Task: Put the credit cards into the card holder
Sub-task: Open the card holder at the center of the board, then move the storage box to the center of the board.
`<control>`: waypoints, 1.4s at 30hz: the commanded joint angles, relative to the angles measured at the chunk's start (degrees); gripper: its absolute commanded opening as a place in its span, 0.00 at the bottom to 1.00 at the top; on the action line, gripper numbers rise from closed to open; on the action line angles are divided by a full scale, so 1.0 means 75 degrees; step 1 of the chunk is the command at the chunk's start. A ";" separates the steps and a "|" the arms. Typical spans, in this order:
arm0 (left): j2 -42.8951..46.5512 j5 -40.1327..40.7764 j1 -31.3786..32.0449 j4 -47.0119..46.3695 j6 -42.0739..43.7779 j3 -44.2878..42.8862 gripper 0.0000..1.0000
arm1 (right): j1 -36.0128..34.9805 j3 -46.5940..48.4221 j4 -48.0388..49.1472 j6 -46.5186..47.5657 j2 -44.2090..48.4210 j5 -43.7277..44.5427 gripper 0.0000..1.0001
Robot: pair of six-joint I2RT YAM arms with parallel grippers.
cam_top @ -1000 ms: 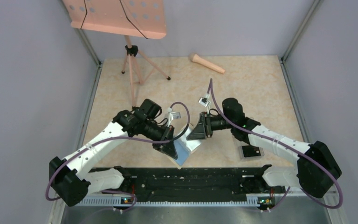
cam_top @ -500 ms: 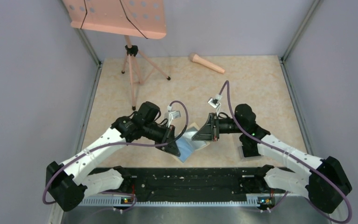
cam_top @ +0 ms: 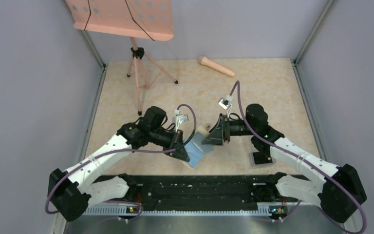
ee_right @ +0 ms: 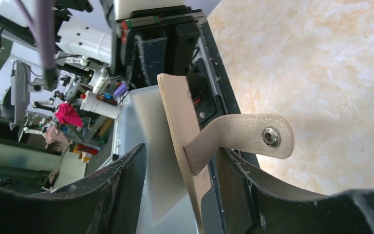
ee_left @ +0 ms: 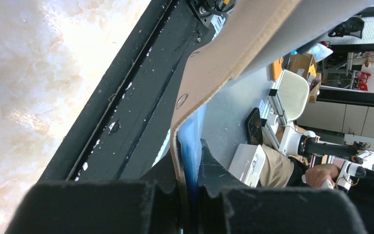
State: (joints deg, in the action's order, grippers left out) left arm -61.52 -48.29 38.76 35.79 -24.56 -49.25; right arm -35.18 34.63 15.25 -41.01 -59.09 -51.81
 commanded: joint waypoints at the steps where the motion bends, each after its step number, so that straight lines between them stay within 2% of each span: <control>1: 0.0033 -0.0365 -0.0018 0.0007 0.0068 -0.0011 0.00 | 0.0041 0.0608 -0.0562 0.0653 -0.0547 -0.0091 0.55; 7: -0.0023 -0.0516 -0.0024 0.0132 0.0137 -0.0043 0.00 | -0.0023 0.0809 -0.0670 0.0934 -0.0979 -0.0174 0.51; 8: -0.0043 -0.0521 -0.0015 0.0137 0.0153 -0.0060 0.00 | -0.0027 0.0804 -0.0608 0.0919 -0.1038 -0.0255 0.48; 10: -0.0088 -0.0513 -0.0023 0.0188 0.0202 -0.0105 0.00 | -0.0033 0.0721 -0.0277 0.0767 -0.1122 -0.0575 0.36; 14: -0.0196 -0.0356 -0.0024 0.0318 0.0301 -0.0217 0.00 | -0.0032 0.0425 0.0462 0.0258 -0.1069 -0.0811 0.02; 15: -0.0219 -0.0276 -0.0024 0.0335 0.0330 -0.0243 0.00 | -0.0029 0.0377 0.0599 0.0143 -0.1020 -0.0808 0.00; 17: -0.0268 0.0028 -0.0024 0.0395 0.0354 -0.0325 0.02 | -0.0033 0.0378 0.0567 0.0034 -0.0888 -0.0682 0.00; 21: -0.0323 0.1133 -0.0035 0.0354 0.0214 -0.0506 0.43 | -0.0004 0.0799 -0.0858 0.0339 -0.0429 0.0222 0.00; 24: -0.0403 0.1726 -0.0055 -0.0227 -0.0210 -0.0480 0.58 | 0.0071 0.1409 -0.2503 0.0848 0.0069 0.1399 0.00; 27: -0.0741 0.2235 -0.0070 -0.0863 -0.0835 -0.0500 0.64 | 0.0084 0.2175 -0.4314 0.1409 0.0673 0.3078 0.00; 32: -0.1973 0.2248 -0.0063 -0.1409 -0.1592 -0.0970 0.64 | 0.0098 0.2945 -0.6203 0.1322 0.1355 0.5532 0.00; 36: -0.3344 0.2250 0.0210 -0.1476 -0.2060 -0.1839 0.63 | 0.0095 0.3674 -0.7725 0.0945 0.1753 0.7246 0.00; 42: -0.5497 0.2510 0.1102 -0.1762 -0.2656 -0.3630 0.65 | 0.0091 0.4330 -0.9142 0.0439 0.2662 0.8992 0.00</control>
State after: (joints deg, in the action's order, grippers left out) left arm -95.68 -31.07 42.89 26.52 -40.27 -67.66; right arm -34.94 62.19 -42.92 -34.65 -43.46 2.22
